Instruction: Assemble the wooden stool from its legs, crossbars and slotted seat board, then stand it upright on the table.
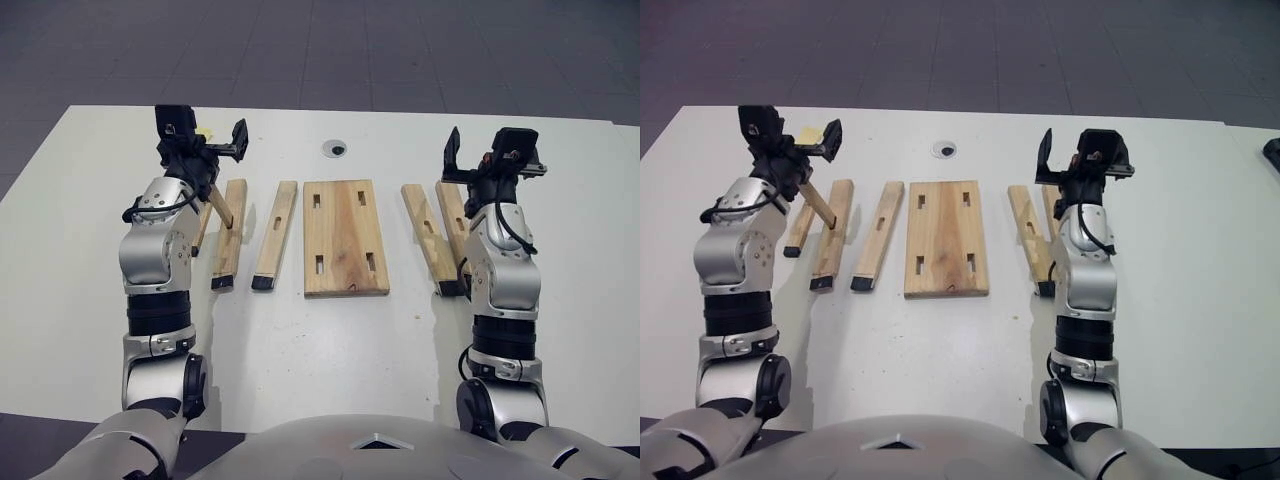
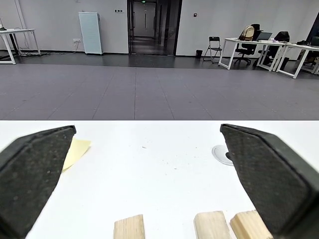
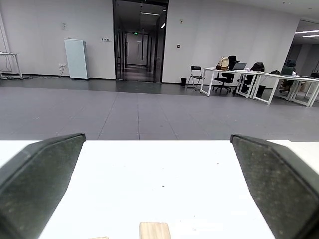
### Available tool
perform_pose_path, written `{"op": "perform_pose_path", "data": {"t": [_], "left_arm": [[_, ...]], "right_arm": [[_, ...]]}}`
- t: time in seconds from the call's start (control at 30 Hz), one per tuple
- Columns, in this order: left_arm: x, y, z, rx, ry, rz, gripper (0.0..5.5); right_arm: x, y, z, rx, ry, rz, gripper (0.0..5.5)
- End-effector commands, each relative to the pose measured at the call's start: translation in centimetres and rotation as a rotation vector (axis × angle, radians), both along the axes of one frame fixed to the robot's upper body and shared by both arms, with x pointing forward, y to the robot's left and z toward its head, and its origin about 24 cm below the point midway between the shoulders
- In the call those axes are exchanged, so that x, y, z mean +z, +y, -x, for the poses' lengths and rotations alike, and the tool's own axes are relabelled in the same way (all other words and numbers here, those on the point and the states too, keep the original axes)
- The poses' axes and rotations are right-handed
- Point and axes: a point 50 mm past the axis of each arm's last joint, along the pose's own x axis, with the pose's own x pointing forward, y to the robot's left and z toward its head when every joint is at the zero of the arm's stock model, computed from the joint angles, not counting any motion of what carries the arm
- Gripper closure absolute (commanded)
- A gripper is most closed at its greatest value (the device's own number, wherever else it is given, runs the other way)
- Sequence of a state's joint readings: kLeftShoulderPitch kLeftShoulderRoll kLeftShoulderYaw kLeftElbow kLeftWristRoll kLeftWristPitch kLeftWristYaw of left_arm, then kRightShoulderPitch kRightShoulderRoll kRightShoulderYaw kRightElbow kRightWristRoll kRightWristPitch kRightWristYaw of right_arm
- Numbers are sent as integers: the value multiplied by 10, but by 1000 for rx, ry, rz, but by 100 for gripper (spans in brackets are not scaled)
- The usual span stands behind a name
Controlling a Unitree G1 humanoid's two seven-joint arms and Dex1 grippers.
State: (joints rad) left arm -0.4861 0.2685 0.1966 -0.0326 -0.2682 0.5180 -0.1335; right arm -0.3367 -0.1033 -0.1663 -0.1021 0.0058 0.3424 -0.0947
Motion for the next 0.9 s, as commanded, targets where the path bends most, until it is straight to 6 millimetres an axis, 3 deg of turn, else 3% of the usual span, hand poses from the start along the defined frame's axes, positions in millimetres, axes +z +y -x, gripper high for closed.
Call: {"op": "perform_pose_path", "data": {"t": [0.03, 0.13, 0.3, 0.43, 0.63, 0.8, 0.9], "left_arm": [[36, 4, -4, 15, -101, -22, 12], [17, 3, -3, 29, -29, -85, 12], [-45, 4, 8, 63, 169, -179, 12], [-64, 7, 15, 99, 211, -174, 12], [-43, -1, 8, 71, 98, -139, 12], [2, -3, 8, 93, -126, -86, 12], [15, 4, 16, 150, -200, -139, 12]], "right_arm": [[1, -1, -1, -11, -10, -16, 10], [0, -1, 0, -16, -11, -19, 10], [-1, 0, 0, -15, -9, -21, 10], [1, -3, -2, -15, -12, -19, 10], [-4, -5, -1, -14, 6, -9, 10], [-11, -6, 1, -21, 25, -10, 10], [-12, -7, 2, -26, 28, -10, 10]]}}
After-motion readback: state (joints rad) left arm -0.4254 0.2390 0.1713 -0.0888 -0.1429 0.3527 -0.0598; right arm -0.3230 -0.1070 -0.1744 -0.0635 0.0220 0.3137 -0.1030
